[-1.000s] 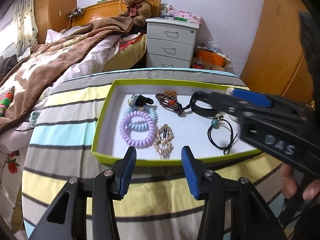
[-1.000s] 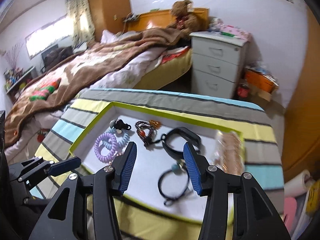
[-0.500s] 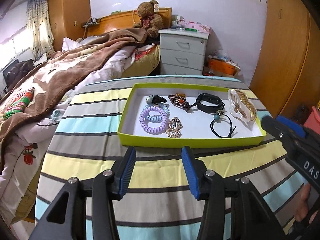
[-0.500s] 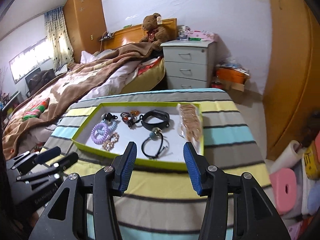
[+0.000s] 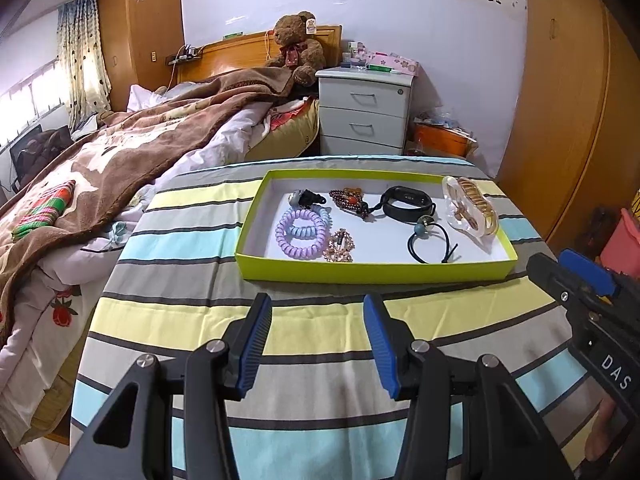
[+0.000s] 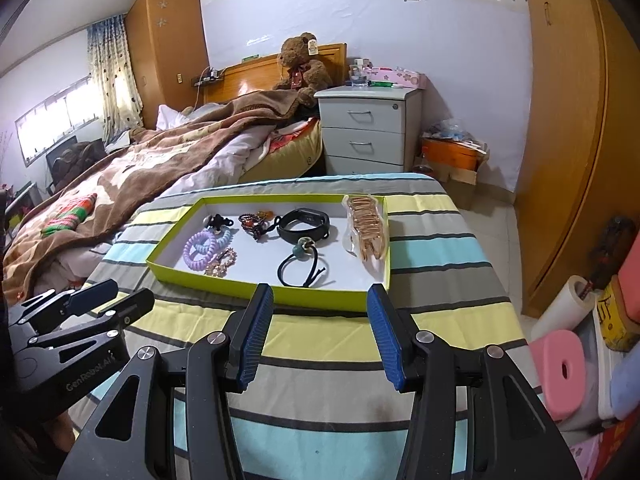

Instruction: Organize jewelry

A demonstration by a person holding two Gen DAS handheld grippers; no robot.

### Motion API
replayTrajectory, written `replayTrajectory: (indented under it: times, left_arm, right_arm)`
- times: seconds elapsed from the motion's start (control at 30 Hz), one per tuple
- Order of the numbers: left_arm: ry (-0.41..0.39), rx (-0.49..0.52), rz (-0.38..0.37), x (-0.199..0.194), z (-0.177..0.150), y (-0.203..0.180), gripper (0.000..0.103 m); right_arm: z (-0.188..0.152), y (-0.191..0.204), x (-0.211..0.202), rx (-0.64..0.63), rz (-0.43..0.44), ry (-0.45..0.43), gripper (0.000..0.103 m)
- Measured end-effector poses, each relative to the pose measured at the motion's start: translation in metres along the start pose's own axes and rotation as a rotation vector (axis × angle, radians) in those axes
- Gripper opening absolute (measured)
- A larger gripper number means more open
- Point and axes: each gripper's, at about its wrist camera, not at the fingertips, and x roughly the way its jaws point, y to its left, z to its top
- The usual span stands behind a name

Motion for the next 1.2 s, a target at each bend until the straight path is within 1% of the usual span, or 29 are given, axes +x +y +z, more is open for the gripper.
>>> replayTrajectory:
  times: [1.2]
  left_arm:
    - [-0.011,-0.027,0.006,-0.010,-0.002,0.006,0.050]
  right_arm:
    - [-0.006,0.013,-0.008,-0.009,0.015,-0.008,0.050]
